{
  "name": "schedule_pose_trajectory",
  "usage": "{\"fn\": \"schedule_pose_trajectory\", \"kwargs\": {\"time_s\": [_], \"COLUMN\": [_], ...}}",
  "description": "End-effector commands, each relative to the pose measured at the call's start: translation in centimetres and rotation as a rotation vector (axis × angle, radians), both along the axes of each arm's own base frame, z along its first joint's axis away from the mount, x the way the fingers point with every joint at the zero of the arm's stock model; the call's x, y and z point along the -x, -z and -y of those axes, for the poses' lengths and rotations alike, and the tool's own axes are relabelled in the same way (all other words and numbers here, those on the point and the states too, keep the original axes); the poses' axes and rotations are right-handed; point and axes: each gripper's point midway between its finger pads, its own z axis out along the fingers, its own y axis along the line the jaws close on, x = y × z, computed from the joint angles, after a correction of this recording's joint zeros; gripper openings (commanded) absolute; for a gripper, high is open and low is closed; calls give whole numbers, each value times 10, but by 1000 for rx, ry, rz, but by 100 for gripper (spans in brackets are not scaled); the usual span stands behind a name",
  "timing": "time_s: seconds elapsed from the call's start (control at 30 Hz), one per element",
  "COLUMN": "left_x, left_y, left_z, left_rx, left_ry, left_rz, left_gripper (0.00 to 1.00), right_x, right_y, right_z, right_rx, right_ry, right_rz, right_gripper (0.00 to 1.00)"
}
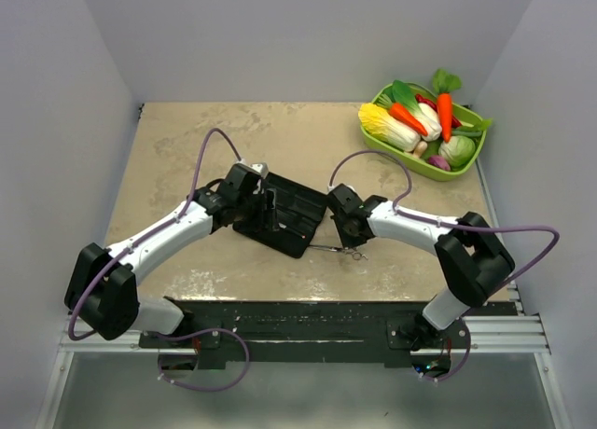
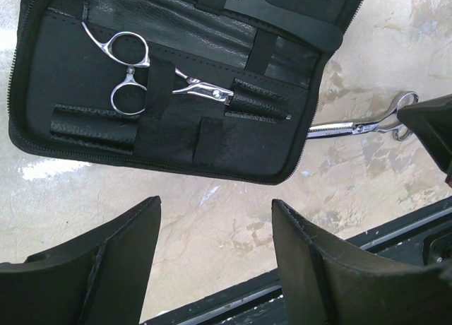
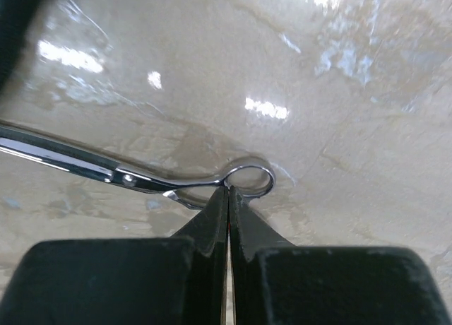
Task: Sort the hair-cutting tools
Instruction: Pick up the scissors from the center of the board.
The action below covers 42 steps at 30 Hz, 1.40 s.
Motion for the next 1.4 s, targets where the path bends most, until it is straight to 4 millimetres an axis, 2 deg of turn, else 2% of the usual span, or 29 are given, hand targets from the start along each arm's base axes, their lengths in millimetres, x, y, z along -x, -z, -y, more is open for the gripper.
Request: {"fn": "schedule_pose_trajectory", "kwargs": {"time_s": [0.0, 0.07, 0.13, 0.17, 0.23, 0.33, 0.37, 0.4, 0.57, 0.67, 0.77, 0.97, 1.1, 1.37], "left_x": [-10, -10, -10, -11, -10, -8, -8, -7, -2, -1, 0, -2, -4, -5], "left_y": [-12, -12, -12, -12, -11, -9, -10, -8, -7, -7, -8, -9, -11, -14], "left_z": [9, 9, 8, 8, 8, 8, 8, 7, 5, 3, 2, 3, 5, 7], "left_rx": [43, 42, 41, 41, 42, 44, 47, 46, 45, 41, 35, 34, 31, 27], "left_ry": [9, 10, 10, 11, 12, 13, 9, 9, 8, 5, 5, 8, 16, 38], "left_rz": [42, 43, 43, 45, 43, 40, 41, 38, 33, 32, 32, 29, 26, 20], "left_gripper": [69, 69, 69, 69, 69, 69, 69, 69, 69, 69, 69, 69, 69, 69], "right_x": [10, 3, -9, -12, -21, -21, -16, -14, 2, 9, 13, 20, 14, 10], "right_y": [6, -5, -31, -42, -66, -79, -74, -75, -62, -62, -53, -34, -21, -3], "right_z": [10, 3, -13, -19, -30, -39, -36, -42, -49, -63, -62, -65, -54, -47], "right_rx": [13, -16, -78, -92, -131, -126, -91, -104, -62, -105, -52, -18, 55, 96], "right_ry": [54, 25, -25, -71, -119, -233, -282, -326, -538, -599, -648, -677, -637, -629], "right_rz": [-17, 15, 74, 92, 135, 111, 72, 49, -34, -48, -45, -69, -78, -71], "right_gripper": [0, 0, 2, 18, 23, 26, 25, 26, 34, 33, 32, 38, 39, 41]}}
